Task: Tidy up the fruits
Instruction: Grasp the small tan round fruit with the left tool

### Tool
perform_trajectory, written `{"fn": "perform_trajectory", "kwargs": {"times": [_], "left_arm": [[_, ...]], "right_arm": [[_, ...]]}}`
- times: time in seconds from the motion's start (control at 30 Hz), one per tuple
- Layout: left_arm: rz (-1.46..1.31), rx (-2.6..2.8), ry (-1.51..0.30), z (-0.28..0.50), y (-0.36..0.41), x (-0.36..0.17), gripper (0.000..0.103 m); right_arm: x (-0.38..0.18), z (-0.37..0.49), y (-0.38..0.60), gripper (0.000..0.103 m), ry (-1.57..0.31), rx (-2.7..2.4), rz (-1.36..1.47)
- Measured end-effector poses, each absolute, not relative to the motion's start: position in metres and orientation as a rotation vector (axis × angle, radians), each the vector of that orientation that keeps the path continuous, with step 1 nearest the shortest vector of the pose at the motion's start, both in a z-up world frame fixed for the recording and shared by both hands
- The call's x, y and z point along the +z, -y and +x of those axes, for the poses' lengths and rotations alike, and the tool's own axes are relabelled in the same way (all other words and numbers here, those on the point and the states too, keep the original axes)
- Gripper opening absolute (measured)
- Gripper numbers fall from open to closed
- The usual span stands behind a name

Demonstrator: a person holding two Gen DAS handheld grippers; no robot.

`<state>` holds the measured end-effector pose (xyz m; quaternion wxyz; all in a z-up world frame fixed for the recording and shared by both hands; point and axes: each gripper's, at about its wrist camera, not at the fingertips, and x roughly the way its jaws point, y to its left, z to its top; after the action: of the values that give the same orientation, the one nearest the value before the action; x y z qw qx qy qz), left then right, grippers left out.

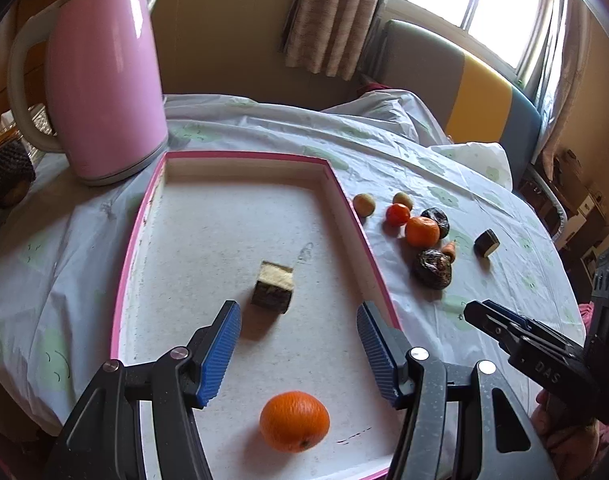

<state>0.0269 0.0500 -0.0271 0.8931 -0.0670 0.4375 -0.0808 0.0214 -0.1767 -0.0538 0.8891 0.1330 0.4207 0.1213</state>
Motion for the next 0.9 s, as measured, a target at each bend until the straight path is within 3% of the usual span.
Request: {"fn": "perform_trajectory", "kwargs": {"times": [0.23, 0.4, 0.47, 0.73, 0.9], "left_arm": [[-0.121, -0.207, -0.929, 0.031, -0.035, -0.028, 0.059], [-0.054, -0.253, -0.95, 0.043, -0.019, -0.027, 0.048], [-0.041, -0.294, -0.947, 0.052, -0.012, -0.024, 0.037], [-0.045, -0.392, -0.96, 0.098, 0.011, -0.013, 0.034], [-0.014, -0.412, -0.979, 0.126, 0.028, -0.018, 0.026]], "right_arm": [[-0.061, 0.029, 0.188, 0.041, -0.884, 0.219, 0.284], [-0.065, 0.035, 0.19, 0.042, -0.893, 0.192, 0.27], [-0.065, 0.036, 0.19, 0.042, -0.885, 0.179, 0.254], [-0.067, 0.04, 0.197, 0.042, -0.873, 0.162, 0.251], [-0.069, 0.041, 0.2, 0.041, -0.869, 0.165, 0.257]]}}
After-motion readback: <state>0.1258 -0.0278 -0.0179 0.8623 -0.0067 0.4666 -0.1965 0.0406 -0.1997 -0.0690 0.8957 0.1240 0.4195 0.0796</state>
